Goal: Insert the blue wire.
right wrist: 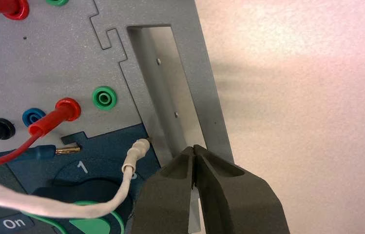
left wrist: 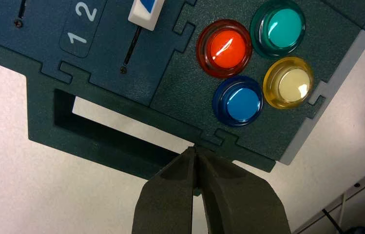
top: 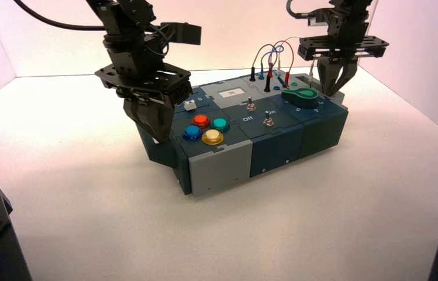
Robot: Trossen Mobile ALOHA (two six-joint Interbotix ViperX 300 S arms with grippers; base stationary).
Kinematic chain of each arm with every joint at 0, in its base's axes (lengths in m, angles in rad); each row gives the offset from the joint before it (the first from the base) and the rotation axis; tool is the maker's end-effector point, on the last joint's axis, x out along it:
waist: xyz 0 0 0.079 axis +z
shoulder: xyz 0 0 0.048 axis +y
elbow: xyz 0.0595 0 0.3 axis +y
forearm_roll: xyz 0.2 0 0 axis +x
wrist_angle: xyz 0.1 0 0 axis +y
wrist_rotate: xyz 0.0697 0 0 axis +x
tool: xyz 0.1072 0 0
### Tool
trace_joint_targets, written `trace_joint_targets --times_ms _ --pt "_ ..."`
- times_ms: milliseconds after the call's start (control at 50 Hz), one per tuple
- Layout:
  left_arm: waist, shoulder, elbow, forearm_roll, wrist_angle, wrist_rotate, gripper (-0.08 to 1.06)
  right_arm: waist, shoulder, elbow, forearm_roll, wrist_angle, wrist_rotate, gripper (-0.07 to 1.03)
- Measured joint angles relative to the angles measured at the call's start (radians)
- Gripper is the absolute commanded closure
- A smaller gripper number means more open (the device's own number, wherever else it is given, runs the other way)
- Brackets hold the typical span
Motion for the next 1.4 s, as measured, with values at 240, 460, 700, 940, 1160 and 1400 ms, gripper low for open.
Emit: trace_joint_targets --times_ms 240,460,700,940,1160,1400 --pt "0.002 -0.008 0.008 0.0 -0.006 -0.005 1.0 0.008 0.0 0.002 0.0 -0.011 0.0 0.98" --pt "-0.002 -0.032 -0.034 -0.002 0.031 -0.014 1.0 0.012 -0.021 -0.012 0.0 0.035 0.005 0.98" --pt "-0.002 -0.115 -0.087 0.002 0.061 -0.012 1.0 0.055 -0.069 -0.017 0.011 0.087 0.011 0.98" --pt "-0.002 -0.137 -0.146 0.023 0.101 -0.012 1.0 0.067 -0.098 -0.06 0.003 0.114 0.011 0.98" --pt "-0.002 -0.153 -0.166 0.026 0.12 -0.006 1.0 0.067 -0.152 -0.071 -0.012 0.156 0.011 0.98" --pt "0.023 -0.232 -0.189 0.026 0.124 -0.008 1.0 0.081 -0.307 -0.052 -0.009 0.178 -0.002 0.98"
